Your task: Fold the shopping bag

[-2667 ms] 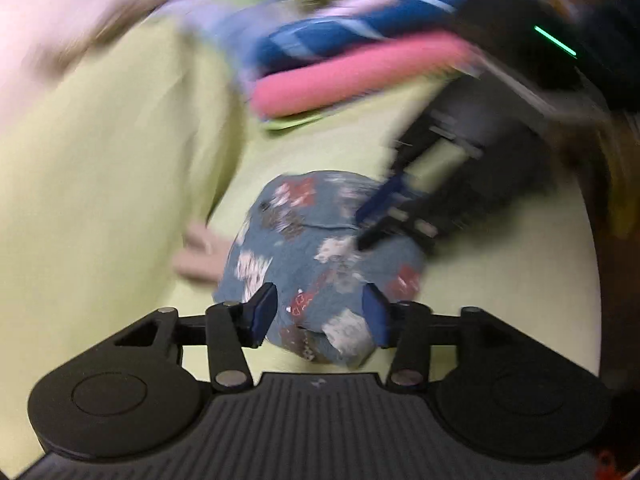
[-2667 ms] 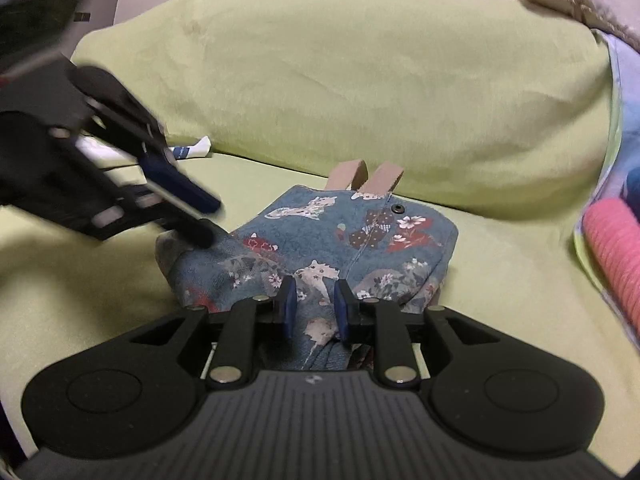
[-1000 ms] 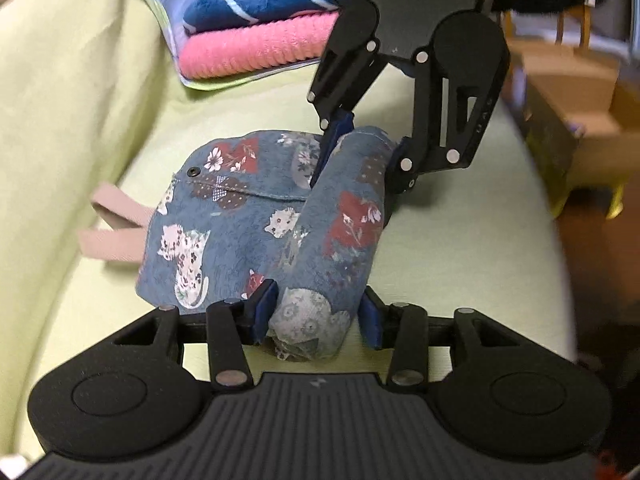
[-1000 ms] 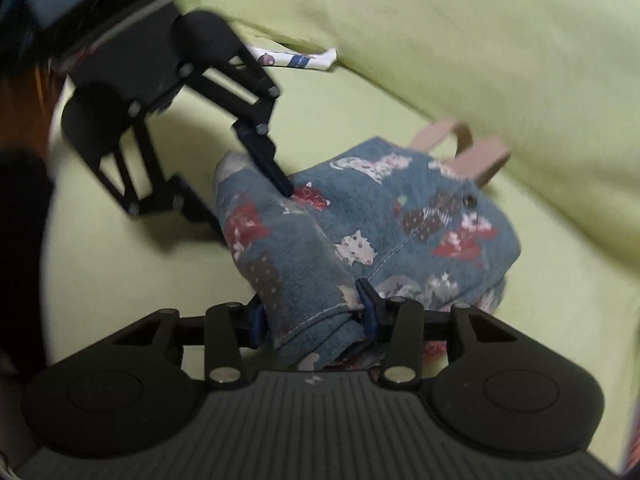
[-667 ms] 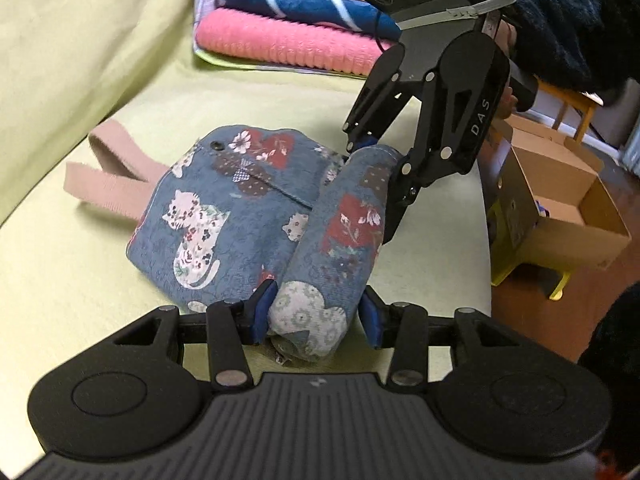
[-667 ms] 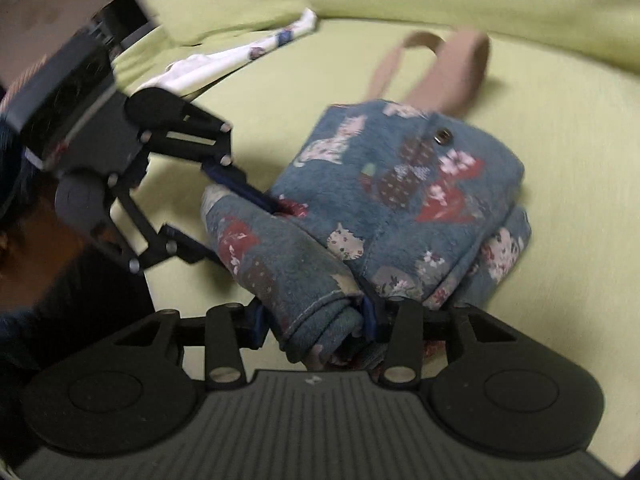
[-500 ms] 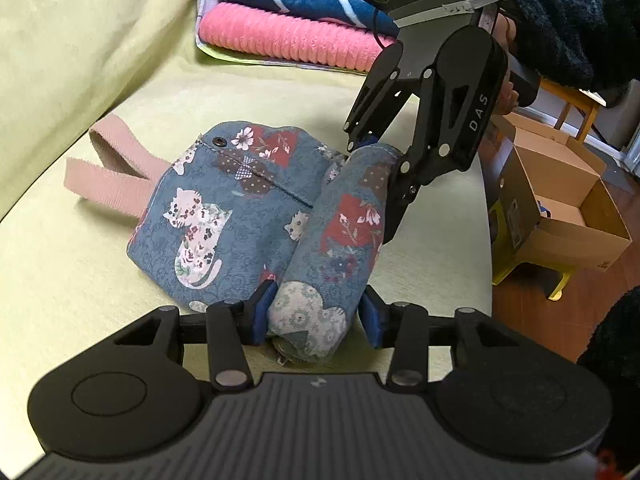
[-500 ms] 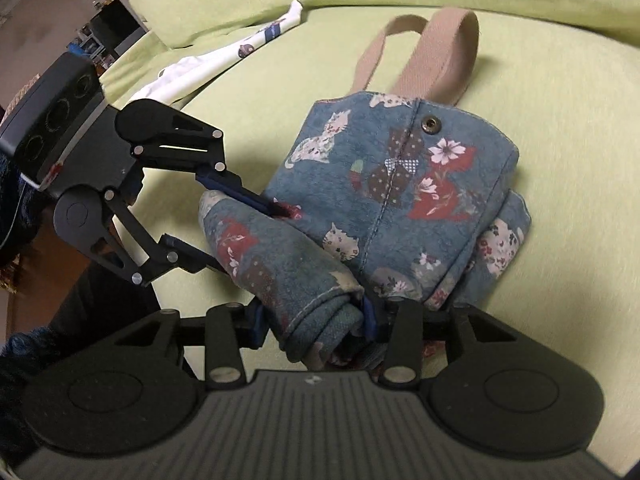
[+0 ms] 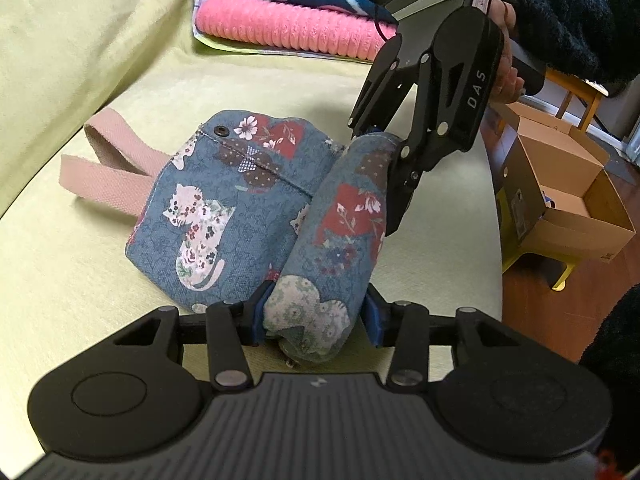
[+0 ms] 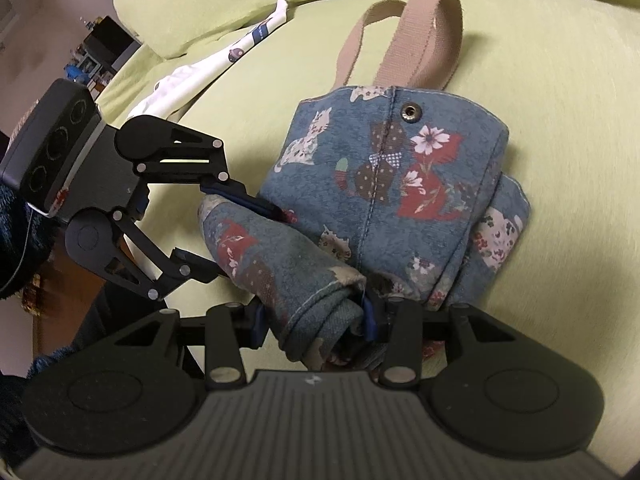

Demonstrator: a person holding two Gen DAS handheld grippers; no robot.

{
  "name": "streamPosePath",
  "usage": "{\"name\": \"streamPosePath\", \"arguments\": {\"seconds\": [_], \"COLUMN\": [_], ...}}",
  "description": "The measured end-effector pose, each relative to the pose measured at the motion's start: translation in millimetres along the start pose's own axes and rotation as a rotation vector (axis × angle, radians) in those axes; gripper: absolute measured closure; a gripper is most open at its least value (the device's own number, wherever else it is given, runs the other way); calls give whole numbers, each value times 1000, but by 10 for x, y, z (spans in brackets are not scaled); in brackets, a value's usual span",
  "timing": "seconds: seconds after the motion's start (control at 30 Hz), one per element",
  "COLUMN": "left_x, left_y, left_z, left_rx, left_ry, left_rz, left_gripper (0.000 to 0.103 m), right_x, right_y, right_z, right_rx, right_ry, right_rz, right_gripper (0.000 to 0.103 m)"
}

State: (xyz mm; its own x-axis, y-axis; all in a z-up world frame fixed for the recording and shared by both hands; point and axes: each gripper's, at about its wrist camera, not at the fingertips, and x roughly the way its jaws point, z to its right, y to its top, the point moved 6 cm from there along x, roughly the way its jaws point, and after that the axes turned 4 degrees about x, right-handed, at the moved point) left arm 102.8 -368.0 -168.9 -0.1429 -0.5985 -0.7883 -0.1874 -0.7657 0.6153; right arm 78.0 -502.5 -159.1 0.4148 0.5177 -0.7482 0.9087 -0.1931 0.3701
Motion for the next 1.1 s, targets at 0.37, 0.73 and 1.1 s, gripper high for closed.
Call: {"name": "streamPosePath", "arguments": {"seconds": [0.37,0.73,1.1], "left_x": [1,-241,-591], "left_y": [-48,-26,283], "left_z": [-60,-70,168], "left_rx": [-51,-79,-27], "left_ry": [-2,98,223], "left_rz": [24,27,126], "left_gripper": [53,54,90], "right_x": [32,108,160], "right_y": [117,235,267], "right_z": [213,415,543], "right_rx": [209,391,477], "right_ry": [70,124,159], "right_rz": [-25,-106,-134], "right_gripper": [65,68,69]}}
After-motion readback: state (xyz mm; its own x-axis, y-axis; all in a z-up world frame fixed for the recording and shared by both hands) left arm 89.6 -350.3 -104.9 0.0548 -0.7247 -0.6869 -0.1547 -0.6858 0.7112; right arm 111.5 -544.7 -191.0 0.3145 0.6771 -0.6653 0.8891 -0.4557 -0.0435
